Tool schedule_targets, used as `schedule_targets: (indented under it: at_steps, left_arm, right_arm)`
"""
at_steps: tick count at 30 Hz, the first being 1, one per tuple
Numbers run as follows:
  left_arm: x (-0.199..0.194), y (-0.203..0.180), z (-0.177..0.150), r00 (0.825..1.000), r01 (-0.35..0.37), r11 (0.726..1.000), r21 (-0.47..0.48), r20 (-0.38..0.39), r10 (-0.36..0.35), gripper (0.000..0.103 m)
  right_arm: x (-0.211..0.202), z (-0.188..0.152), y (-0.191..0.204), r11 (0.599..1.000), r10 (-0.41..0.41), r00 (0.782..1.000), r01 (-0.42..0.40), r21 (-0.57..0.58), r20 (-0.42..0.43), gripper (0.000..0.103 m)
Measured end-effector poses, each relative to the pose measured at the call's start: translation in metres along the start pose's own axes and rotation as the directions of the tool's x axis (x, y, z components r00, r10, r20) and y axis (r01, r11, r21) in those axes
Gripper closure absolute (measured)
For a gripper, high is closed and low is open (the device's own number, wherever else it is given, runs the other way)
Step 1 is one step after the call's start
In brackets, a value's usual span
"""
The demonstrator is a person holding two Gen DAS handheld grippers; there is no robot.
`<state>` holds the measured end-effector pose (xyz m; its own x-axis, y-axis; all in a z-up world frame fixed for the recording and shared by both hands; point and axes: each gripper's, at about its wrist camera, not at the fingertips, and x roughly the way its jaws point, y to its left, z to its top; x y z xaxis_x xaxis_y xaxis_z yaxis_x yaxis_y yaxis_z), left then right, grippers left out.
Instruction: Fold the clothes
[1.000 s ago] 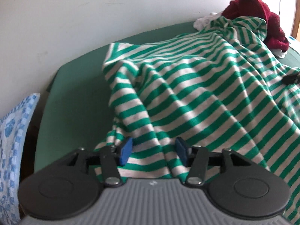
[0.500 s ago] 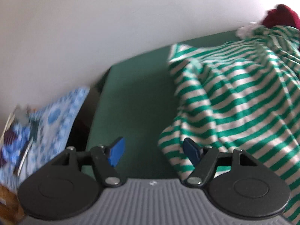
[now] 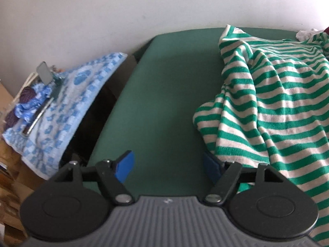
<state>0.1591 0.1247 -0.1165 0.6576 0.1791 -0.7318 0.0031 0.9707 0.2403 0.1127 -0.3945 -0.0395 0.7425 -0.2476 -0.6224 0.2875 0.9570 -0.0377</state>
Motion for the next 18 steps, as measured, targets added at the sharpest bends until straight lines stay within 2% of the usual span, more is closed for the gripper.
schedule_targets:
  at_steps: [1,2,6,7,8,9,10,11,12,13,15,18]
  left_arm:
    - [0.000,-0.001,0.000,1.000,-0.008,1.000,-0.005,-0.002,0.007,0.023]
    - [0.000,-0.002,0.000,1.000,-0.015,1.000,-0.009,-0.005,0.015,0.023]
    - [0.003,-0.003,0.001,0.999,-0.033,0.999,-0.014,-0.019,0.033,0.022]
    - [0.003,-0.003,0.001,0.999,-0.039,0.999,-0.009,-0.019,0.039,0.022]
    - [0.001,-0.004,0.000,0.999,-0.040,0.999,-0.001,-0.014,0.040,0.022]
    - [-0.001,-0.005,0.000,0.999,-0.042,0.999,0.008,-0.010,0.042,0.022]
    - [-0.003,-0.006,-0.001,0.999,-0.043,0.999,0.016,-0.005,0.044,0.021]
    - [-0.004,-0.007,-0.001,0.999,-0.042,0.999,0.019,0.000,0.042,0.020]
    - [-0.005,-0.008,-0.002,0.999,-0.039,0.999,0.016,0.002,0.039,0.020]
    - [-0.007,-0.008,-0.003,0.999,-0.035,0.999,0.012,0.004,0.035,0.018]
    - [-0.006,-0.010,-0.003,0.999,-0.036,0.999,0.011,0.004,0.036,0.017]
    - [-0.003,-0.015,-0.003,0.999,-0.046,0.999,0.018,-0.001,0.046,0.017]
  right_arm:
    - [0.003,0.005,-0.012,1.000,-0.021,1.000,0.021,0.023,0.006,0.097]
    - [0.005,0.010,-0.024,0.998,-0.042,0.999,0.042,0.046,0.012,0.103]
    - [0.016,0.029,-0.071,0.983,-0.128,0.991,0.123,0.138,0.027,0.103]
    - [0.026,0.028,-0.081,0.975,-0.144,0.989,0.141,0.170,0.009,0.103]
    - [0.032,0.024,-0.089,0.967,-0.102,0.995,0.104,0.233,-0.018,0.101]
    - [0.039,0.021,-0.097,0.952,-0.059,0.997,0.068,0.297,-0.042,0.097]
    - [0.045,0.017,-0.104,0.933,-0.011,0.998,0.032,0.358,-0.060,0.087]
    - [0.046,0.012,-0.102,0.917,0.055,0.997,-0.029,0.398,-0.055,0.068]
    - [0.047,0.006,-0.099,0.897,0.118,0.992,-0.086,0.433,-0.048,0.058]
    - [0.049,0.002,-0.090,0.902,0.139,0.989,-0.107,0.418,-0.047,0.049]
    - [0.053,-0.005,-0.070,0.911,0.177,0.983,-0.146,0.386,-0.046,0.047]
    - [0.070,-0.008,-0.044,0.930,0.181,0.980,-0.144,0.339,-0.082,0.041]
